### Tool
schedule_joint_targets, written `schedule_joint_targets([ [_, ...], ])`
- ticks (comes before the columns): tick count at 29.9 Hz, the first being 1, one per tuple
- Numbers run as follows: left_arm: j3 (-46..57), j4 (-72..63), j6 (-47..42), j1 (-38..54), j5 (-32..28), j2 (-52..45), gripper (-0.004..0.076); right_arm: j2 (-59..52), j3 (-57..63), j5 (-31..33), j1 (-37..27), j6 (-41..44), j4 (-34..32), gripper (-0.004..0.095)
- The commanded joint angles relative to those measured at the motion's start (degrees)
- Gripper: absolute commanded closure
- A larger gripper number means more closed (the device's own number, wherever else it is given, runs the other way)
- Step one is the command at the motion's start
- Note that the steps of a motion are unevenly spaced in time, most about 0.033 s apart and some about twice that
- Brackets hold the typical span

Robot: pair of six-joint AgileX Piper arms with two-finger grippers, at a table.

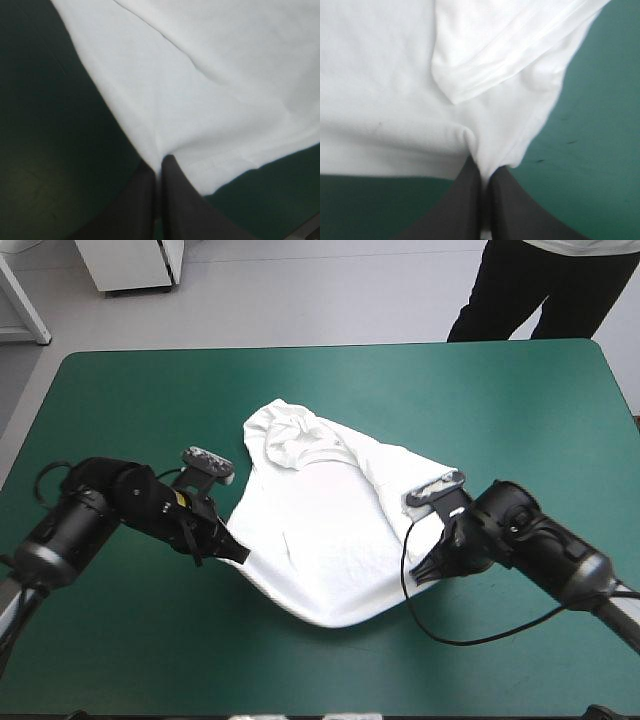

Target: Fold the cloth

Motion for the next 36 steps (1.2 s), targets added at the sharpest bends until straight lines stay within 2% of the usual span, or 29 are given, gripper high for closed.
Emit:
schedule_joint_targets([
  [1, -9.6, -1.0, -2.1, -0.3, 4.5, -6.0, 0.0734, -5.3, -10.2, 6.1, 0.0, 0.7, -4.3, 0.0921],
  [4, -18.9, -1.7, -2.5, -0.3, 7.3, -7.7, 0.0734, -8.0, -18.7, 7.2, 0.0, 0.9, -5.1, 0.0921],
  [11, -41.4, -4.9, -2.7, -0.3, 7.3, -7.1, 0.0734, -10.8, -38.7, 7.2, 0.0, -0.2, -5.1, 0.0921],
  [18, -56.9, -6.2, -2.7, -0.3, 6.4, -4.4, 0.0734, -10.7, -54.9, 6.9, 0.0, -2.1, -5.7, 0.0921],
  [26, -66.4, -9.3, -1.6, -0.3, -2.5, -3.4, 0.0734, -10.7, -63.4, 3.3, 0.0, -2.7, -5.4, 0.0921],
  [31, -67.1, -8.7, 0.9, -0.3, -10.6, -2.8, 0.0734, -10.1, -63.4, -1.9, 0.0, -2.8, -5.9, 0.0921],
  [36, -67.1, -9.0, 2.2, -0.3, -19.1, 0.0, 0.0734, -7.5, -63.4, -8.0, 0.0, -2.2, -9.9, 0.0921],
])
